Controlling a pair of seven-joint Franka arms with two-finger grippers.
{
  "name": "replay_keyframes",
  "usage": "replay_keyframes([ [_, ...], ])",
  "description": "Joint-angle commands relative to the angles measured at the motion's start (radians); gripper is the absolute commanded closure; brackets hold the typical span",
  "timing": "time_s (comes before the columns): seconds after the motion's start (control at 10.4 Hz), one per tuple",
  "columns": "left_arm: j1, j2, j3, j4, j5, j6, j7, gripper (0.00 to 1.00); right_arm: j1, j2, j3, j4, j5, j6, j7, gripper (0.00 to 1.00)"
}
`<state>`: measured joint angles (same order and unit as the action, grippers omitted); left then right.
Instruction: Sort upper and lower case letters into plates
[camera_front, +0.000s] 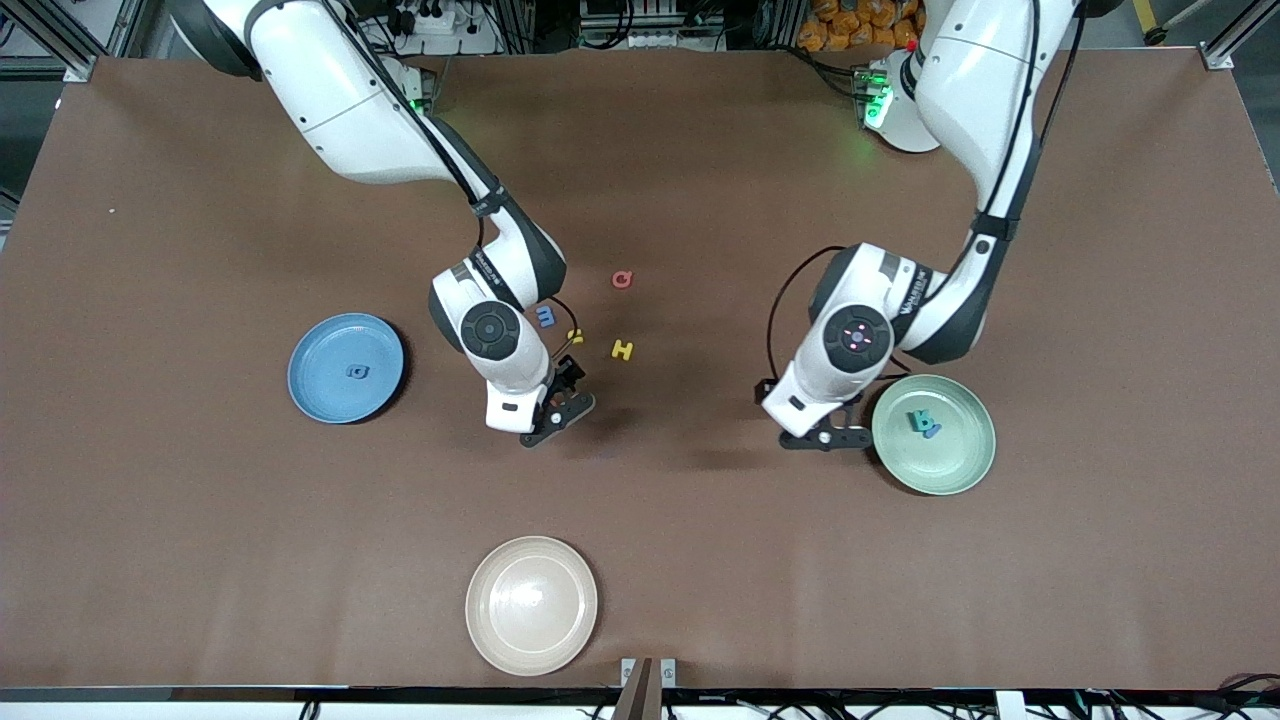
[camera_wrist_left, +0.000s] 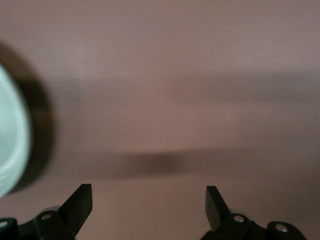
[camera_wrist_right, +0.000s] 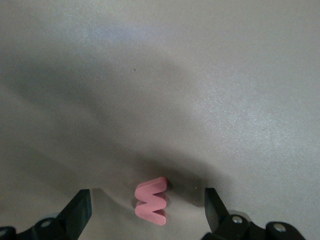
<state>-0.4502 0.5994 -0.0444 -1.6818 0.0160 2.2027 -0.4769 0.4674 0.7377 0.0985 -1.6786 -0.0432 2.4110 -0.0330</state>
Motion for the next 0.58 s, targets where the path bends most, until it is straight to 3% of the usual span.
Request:
replay_keyframes([
  [0.0, 0.004, 0.002, -0.02, 0.013, 0.008, 0.017, 0.006, 0.0, 0.0, -0.014, 0.006, -0.018, -0.004, -0.01, 0.044, 0.0],
  [0.29, 0.021, 0.003, -0.075, 0.013, 0.096, 0.018, 0.036, 0.0, 0.0, -0.014, 0.007, -0.019, -0.004, -0.032, 0.044, 0.14],
  [0.48, 0.015, 0.005, -0.089, 0.013, 0.125, 0.018, 0.055, 0.0, 0.0, -0.015, 0.006, -0.018, -0.006, -0.052, 0.042, 0.33],
])
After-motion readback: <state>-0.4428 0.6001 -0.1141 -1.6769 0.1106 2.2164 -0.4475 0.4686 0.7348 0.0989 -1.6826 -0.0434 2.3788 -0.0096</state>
